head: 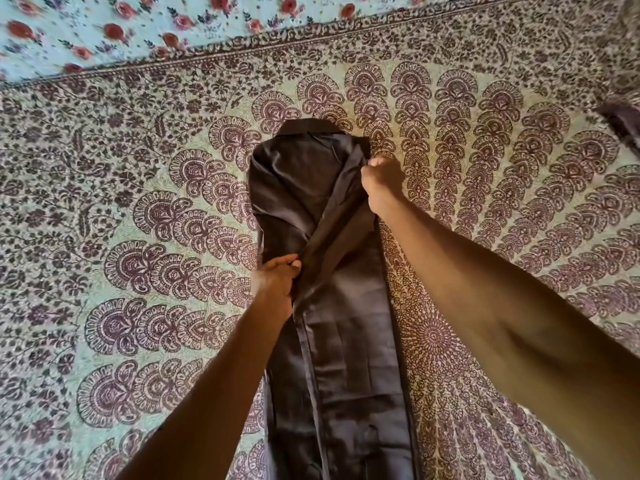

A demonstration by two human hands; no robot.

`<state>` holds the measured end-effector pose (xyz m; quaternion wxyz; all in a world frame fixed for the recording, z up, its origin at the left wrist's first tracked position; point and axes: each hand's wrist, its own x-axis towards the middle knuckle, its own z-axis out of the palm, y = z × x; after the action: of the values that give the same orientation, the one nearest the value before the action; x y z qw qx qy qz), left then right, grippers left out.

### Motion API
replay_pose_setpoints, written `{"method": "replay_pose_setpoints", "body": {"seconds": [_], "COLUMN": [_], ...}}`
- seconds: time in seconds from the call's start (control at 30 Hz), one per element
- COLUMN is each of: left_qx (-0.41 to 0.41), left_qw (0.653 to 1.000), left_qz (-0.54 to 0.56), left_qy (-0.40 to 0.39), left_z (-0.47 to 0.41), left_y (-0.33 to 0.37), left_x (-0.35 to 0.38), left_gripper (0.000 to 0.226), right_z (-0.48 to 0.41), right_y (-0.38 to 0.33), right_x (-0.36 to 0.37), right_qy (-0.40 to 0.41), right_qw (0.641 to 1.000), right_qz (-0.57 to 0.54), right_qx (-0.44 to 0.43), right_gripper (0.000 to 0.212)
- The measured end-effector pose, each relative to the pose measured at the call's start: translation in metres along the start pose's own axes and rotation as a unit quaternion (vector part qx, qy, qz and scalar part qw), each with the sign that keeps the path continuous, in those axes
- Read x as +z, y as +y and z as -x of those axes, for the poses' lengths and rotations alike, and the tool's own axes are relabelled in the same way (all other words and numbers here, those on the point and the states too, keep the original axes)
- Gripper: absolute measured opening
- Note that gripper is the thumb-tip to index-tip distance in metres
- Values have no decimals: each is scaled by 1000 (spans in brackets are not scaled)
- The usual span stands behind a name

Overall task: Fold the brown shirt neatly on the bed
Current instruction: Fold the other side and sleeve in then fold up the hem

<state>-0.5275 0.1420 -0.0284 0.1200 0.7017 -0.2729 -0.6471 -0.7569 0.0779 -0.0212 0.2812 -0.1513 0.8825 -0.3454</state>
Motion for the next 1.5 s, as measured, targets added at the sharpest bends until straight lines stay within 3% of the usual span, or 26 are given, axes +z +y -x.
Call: {"method": "replay_pose_setpoints", "body": {"seconds": [0.17,0.23,0.3,0.4,0.5,0.57,0.67,0.8,0.9,1.0,1.13,1.3,1.4,1.5], "left_qx": [15,96,183,332,513,565,552,515,503,500,496,472,422,436], "left_qw": [994,982,936,873,752,680,632,639,630,596,540,457,452,470], "left_qz": [28,-97,-252,-315,-391,-461,-542,-571,-592,-628,-680,-753,-785,-767], "left_qy": [107,132,163,169,134,80,46,32,23,16,0,-28,-41,-19], "left_z": [3,7,14,22,20,11,0,0,6,11,9,-1,-7,-1], "left_y": [-6,-3,0,3,6,7,7,13,17,19,25,32,35,29], "left_x": [1,1,0,-4,-3,-1,1,4,7,9,19,37,43,45], "left_gripper": [9,10,18,23,27,37,41,41,42,55,67,67,67,67], "right_z": [6,5,10,29,51,68,92,110,122,133,141,152,164,177], "right_y": [-3,-4,-3,9,34,54,81,107,122,139,148,149,164,181], "right_x": [-1,-1,-3,-16,-28,-39,-57,-69,-75,-79,-84,-97,-101,-99], "right_qy": [4,5,5,-13,-90,-138,-172,-226,-176,-127,-161,-263,-298,-295], "right_qw": [997,998,998,997,990,986,985,971,977,990,985,958,949,951], "right_qz": [30,11,4,50,99,89,15,71,118,51,12,-13,5,56], "right_qx": [-64,-64,-66,-57,-31,-33,-5,-5,-7,23,57,110,99,78], "right_gripper": [21,19,22,39,51,45,44,20,28,15,18,33,42,73]}}
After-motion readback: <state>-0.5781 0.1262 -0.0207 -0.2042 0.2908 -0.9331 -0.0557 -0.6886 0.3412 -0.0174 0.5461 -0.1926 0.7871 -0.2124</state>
